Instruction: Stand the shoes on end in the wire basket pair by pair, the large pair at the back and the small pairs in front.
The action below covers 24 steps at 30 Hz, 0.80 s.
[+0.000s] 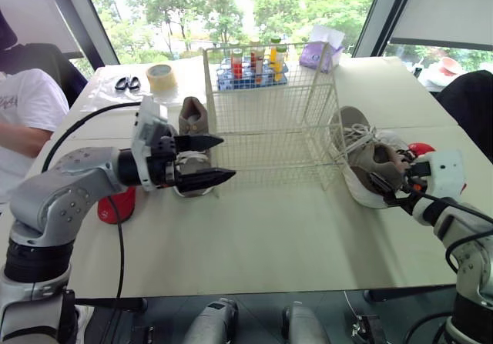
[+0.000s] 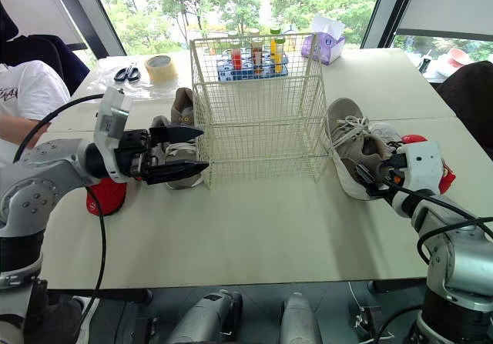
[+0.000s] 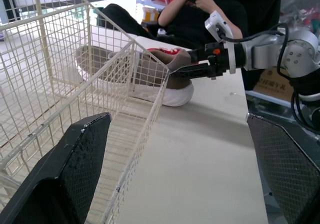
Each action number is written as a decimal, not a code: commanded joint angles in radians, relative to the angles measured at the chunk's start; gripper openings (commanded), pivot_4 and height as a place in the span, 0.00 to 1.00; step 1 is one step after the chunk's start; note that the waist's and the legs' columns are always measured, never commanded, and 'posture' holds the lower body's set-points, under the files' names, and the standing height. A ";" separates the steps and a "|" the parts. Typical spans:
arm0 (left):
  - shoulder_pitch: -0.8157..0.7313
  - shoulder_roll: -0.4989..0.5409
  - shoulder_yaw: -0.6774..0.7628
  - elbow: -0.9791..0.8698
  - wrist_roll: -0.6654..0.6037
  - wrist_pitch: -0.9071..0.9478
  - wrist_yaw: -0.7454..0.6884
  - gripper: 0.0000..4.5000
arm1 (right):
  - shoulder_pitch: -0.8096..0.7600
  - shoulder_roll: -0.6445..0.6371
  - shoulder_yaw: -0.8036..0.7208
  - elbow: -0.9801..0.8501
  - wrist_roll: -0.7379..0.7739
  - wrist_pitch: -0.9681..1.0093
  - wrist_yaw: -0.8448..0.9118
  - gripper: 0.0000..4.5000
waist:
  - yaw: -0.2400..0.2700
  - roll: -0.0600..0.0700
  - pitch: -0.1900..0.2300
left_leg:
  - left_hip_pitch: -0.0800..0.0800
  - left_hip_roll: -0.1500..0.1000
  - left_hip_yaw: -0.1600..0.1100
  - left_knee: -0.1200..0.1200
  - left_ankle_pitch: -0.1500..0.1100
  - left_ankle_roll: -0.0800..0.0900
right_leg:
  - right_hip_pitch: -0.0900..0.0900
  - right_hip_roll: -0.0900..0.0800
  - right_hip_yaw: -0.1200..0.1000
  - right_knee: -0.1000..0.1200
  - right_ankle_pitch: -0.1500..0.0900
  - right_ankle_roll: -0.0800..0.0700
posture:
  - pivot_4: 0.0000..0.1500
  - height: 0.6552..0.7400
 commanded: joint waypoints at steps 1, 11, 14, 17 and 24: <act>-0.011 0.003 0.006 -0.019 0.011 -0.024 -0.007 1.00 | -0.014 -0.002 0.023 -0.021 0.023 -0.038 -0.014 0.51 | -0.002 0.000 0.000 | 0.000 0.000 0.000 0.000 0.000 0.000 | 0.000 0.000 0.000 0.000 0.000 0.000 | 1.00 1.00; -0.088 -0.007 0.065 0.067 -0.034 0.007 0.003 1.00 | -0.169 -0.011 -0.030 -0.108 0.102 -0.069 -0.096 0.03 | -0.001 0.002 0.002 | 0.000 0.000 0.000 0.000 0.001 0.000 | -0.001 0.000 0.000 0.002 0.000 0.000 | 1.00 1.00; -0.131 -0.011 0.084 0.123 -0.060 0.026 0.008 1.00 | -0.323 -0.087 -0.077 -0.087 0.135 -0.082 -0.115 0.03 | -0.001 0.004 0.003 | -0.001 0.000 0.000 0.000 0.001 -0.001 | -0.003 0.000 0.001 0.004 0.000 0.000 | 1.00 1.00; -0.172 -0.016 0.090 0.170 -0.075 0.043 0.008 1.00 | -0.443 -0.182 -0.091 -0.054 0.175 -0.097 -0.084 0.03 | 0.003 0.004 0.003 | -0.002 0.000 0.000 -0.001 0.002 -0.002 | -0.005 0.000 0.000 0.004 0.000 0.000 | 1.00 1.00; -0.309 -0.006 0.100 0.354 -0.073 0.078 -0.023 1.00 | -0.494 -0.428 0.036 -0.066 0.335 -0.240 0.304 0.03 | -0.013 0.001 0.004 | -0.003 0.000 0.001 -0.001 0.001 0.000 | -0.004 0.000 0.000 0.003 0.000 0.001 | 1.00 1.00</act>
